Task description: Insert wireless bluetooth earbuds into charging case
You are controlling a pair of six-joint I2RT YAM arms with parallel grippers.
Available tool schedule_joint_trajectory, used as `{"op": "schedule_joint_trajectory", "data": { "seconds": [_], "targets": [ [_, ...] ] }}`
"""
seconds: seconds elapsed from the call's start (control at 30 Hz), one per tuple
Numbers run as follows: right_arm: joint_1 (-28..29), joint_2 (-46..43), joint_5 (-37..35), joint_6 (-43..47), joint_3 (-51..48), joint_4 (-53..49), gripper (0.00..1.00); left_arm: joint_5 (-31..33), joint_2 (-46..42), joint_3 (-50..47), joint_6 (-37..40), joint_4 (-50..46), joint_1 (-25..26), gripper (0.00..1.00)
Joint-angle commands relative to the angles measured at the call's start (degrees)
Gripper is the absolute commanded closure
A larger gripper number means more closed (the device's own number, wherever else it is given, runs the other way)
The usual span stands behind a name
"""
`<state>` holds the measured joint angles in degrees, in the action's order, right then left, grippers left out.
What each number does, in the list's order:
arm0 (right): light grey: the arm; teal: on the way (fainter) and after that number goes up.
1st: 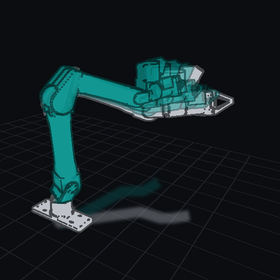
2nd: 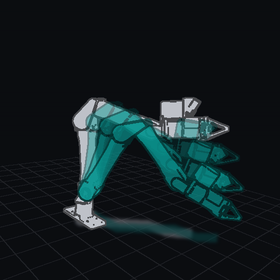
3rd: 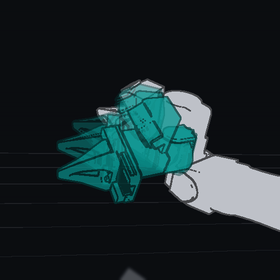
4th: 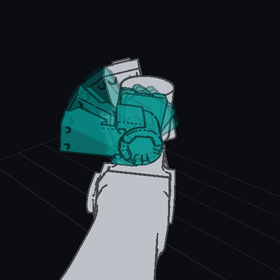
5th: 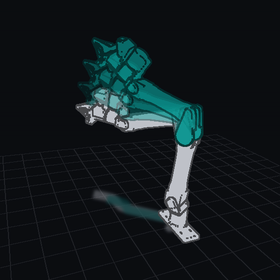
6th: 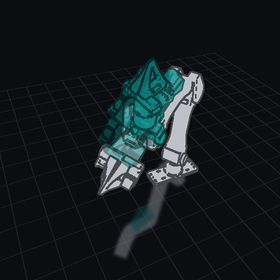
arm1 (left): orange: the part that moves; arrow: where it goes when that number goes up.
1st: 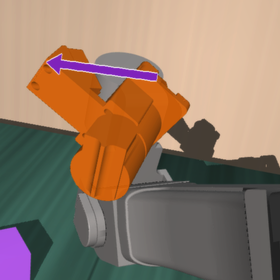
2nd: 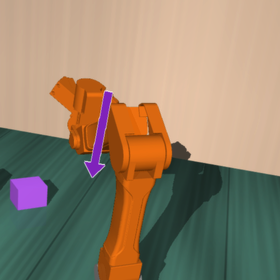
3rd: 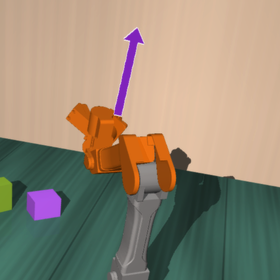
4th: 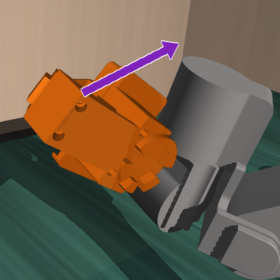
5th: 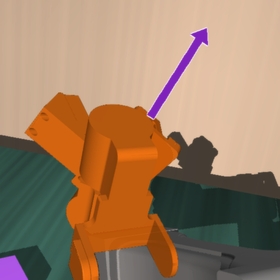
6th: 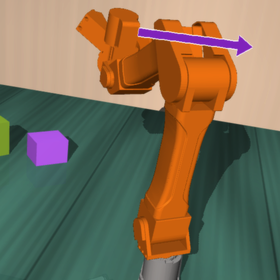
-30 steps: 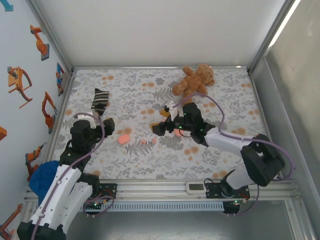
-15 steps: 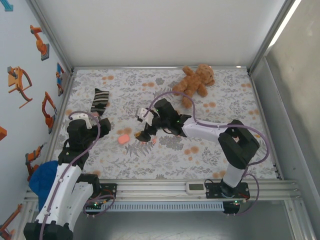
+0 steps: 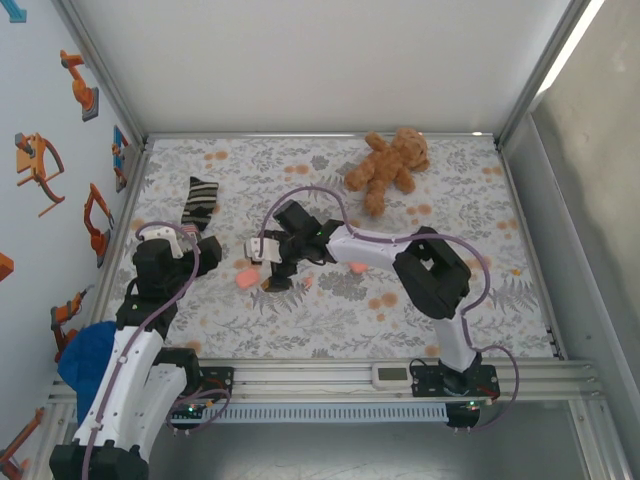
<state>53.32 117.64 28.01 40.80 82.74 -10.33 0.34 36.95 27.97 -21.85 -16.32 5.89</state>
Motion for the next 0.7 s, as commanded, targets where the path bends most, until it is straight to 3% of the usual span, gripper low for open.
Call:
{"op": "schedule_joint_trajectory", "data": {
  "seconds": [0.0, 0.3, 0.67],
  "targets": [
    [0.72, 2.82, 0.71, 2.87, 3.73, -4.7, 0.06, -1.02, 0.03, -0.72, -0.65, 0.7, -0.45, 0.04],
    [2.19, 9.58, -0.51, 4.2, 12.41, -12.23, 0.18, -1.12, -0.1, -0.98, -0.61, 0.85, -0.44, 0.04],
    [2.97, 14.67, -1.73, 4.2, 18.95, -15.18, 0.25, -1.25, -0.08, -1.08, -0.65, 1.02, -0.44, 0.04]
  ]
}}
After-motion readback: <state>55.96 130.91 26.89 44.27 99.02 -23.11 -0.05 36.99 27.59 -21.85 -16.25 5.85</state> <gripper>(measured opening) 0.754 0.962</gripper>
